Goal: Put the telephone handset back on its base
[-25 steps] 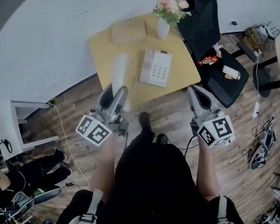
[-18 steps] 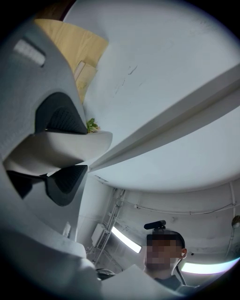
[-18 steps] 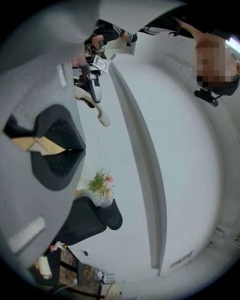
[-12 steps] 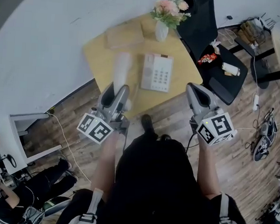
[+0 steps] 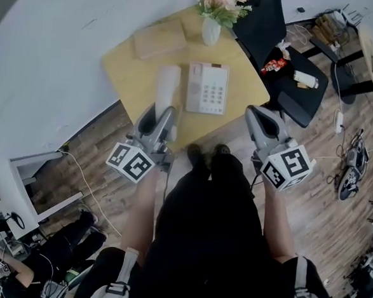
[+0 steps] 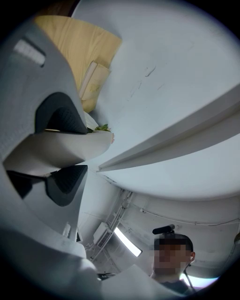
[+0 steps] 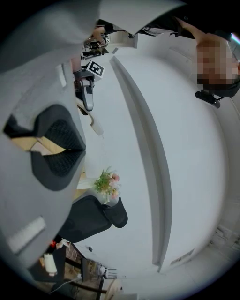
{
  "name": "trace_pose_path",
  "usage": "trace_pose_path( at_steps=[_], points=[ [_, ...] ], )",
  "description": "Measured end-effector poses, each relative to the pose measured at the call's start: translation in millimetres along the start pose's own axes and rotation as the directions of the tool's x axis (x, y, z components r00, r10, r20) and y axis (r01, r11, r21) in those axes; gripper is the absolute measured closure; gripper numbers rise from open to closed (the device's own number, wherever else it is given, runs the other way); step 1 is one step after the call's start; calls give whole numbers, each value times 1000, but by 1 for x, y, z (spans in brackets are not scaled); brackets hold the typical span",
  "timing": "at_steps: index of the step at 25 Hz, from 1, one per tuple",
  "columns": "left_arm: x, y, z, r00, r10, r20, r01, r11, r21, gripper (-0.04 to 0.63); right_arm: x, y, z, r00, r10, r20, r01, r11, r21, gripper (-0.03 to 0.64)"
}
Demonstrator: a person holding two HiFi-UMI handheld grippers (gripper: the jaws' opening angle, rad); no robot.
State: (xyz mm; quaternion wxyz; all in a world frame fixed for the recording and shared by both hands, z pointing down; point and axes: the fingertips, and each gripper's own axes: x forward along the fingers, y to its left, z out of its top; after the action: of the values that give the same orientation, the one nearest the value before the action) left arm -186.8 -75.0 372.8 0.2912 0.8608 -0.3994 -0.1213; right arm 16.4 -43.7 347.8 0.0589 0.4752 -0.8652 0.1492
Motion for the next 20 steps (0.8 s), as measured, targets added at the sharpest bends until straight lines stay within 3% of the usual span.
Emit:
trace_pose_path(
  at_steps=[11,20],
  points=[
    [30,26,-42,997,31,-67,-34,998,-46,379,5,-20,-8,999,1,-39,0,1000,20,614],
    [63,55,-89,982,101,-161,-111,992,-53,379,21,-41,-11,997,35,-71,-33,999,31,614]
  ],
)
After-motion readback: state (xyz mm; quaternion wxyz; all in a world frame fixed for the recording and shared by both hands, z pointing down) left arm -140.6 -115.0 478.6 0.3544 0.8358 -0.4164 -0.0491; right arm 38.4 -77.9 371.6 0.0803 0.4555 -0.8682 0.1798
